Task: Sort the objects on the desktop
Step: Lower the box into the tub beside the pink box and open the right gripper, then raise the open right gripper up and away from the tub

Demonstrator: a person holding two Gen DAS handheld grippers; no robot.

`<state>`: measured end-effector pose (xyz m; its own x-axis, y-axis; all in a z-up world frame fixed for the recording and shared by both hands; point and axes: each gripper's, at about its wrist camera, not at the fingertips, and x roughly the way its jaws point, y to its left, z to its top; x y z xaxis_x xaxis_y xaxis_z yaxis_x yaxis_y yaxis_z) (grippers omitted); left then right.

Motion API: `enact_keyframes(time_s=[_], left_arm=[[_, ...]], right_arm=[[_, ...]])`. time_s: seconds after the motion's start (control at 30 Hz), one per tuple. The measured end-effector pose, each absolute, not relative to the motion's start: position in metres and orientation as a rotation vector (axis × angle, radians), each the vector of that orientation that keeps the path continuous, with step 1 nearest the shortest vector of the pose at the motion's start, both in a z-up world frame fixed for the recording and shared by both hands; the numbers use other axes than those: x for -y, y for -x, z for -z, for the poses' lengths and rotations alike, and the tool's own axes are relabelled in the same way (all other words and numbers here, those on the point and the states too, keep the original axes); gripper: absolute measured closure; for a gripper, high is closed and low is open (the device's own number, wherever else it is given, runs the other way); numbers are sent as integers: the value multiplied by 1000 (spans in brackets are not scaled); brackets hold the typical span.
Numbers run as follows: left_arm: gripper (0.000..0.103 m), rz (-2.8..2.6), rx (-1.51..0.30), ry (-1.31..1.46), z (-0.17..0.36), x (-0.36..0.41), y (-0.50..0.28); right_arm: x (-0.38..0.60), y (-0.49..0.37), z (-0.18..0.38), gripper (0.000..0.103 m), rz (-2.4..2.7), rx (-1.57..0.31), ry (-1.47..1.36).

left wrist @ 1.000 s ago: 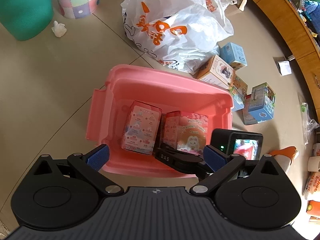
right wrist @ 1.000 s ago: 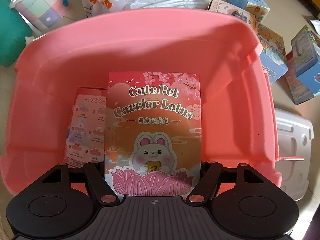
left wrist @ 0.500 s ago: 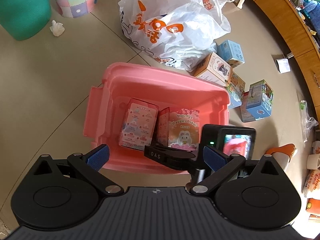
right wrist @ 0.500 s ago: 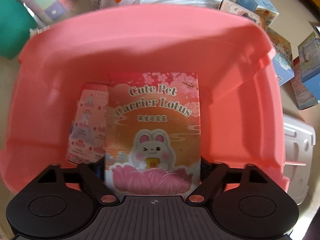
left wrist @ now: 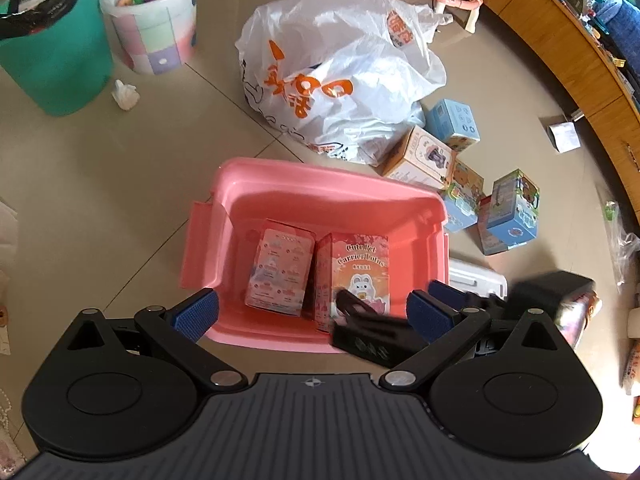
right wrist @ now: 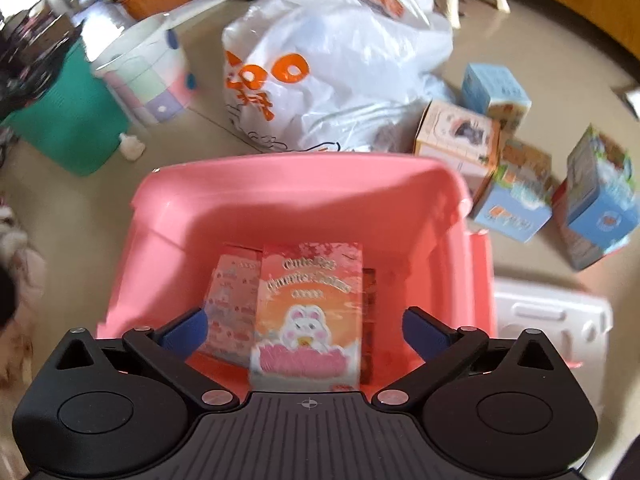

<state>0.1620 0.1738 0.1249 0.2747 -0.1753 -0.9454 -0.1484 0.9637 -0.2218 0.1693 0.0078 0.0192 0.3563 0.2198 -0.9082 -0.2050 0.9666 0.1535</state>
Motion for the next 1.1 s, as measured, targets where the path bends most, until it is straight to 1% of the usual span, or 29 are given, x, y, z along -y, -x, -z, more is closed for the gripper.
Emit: enact_keyframes(time_s=[0.17, 0.43, 0.6, 0.7, 0.83, 1.0, 1.1], left_arm=[[1, 5, -1276, 265, -136, -168, -155], [1, 38, -1245, 222, -157, -144, -143], [1, 43, -1314, 127, -152, -117, -136], [1, 40, -1262, 159, -161, -112, -127], [1, -2, -1179, 177, -176, -108, -122], [1, -48, -1085, 89, -195, -89, -111], [1, -99, -1079, 28, -199, -75, -110]], right_arm=[[17, -145, -40, 0, -307, -1105, 21], [69, -101, -93, 0, -277, -830, 7], [96, -89, -107, 0, -306, -801, -20], [106, -84, -107, 0, -332, -796, 16], [119, -71, -113, 0, -315, -695, 20], [140, -56, -129, 0, -375, -547, -41], [146, -56, -137, 0, -356, -535, -12]])
